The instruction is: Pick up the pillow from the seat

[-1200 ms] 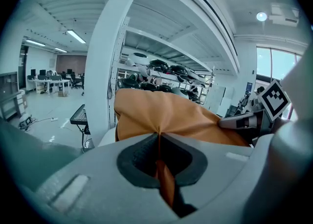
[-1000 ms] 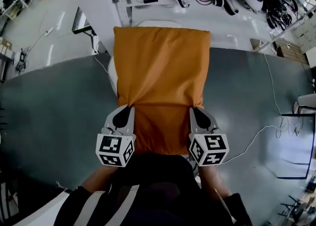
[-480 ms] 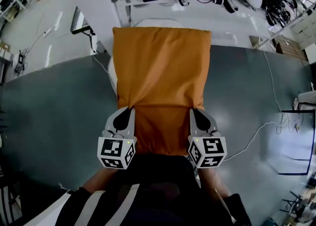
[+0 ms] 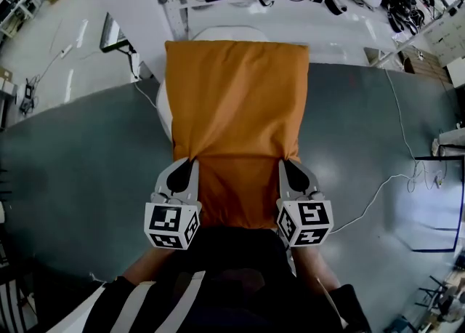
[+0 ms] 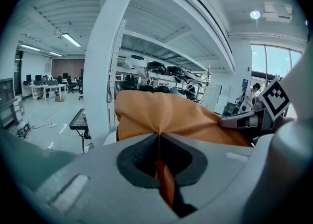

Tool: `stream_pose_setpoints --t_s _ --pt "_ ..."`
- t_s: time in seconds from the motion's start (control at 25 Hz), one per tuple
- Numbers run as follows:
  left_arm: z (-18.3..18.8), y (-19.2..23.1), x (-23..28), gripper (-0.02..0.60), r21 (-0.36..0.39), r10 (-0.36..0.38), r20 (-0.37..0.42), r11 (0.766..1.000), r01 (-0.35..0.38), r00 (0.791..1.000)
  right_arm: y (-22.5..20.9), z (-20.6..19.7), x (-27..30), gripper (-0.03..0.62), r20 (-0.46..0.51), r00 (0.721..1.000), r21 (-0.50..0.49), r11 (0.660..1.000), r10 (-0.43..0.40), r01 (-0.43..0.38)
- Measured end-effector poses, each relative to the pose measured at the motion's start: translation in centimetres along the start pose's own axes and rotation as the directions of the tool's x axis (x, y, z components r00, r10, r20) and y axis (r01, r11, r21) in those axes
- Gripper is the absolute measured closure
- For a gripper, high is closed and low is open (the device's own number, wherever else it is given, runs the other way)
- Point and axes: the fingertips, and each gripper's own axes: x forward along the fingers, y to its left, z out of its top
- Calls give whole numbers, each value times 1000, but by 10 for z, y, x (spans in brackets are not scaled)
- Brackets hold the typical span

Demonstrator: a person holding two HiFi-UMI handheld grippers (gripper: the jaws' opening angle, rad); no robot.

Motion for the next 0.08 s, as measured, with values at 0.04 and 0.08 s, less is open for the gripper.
stream_pose_setpoints --t_s 0.04,0.08 --pt "0 0 0 574 1 0 0 1000 0 1000 0 0 0 583 0 1000 1 1000 0 0" --pt "0 0 1 574 1 -1 0 1000 1 1000 -1 0 0 585 0 1000 1 1000 -1 1"
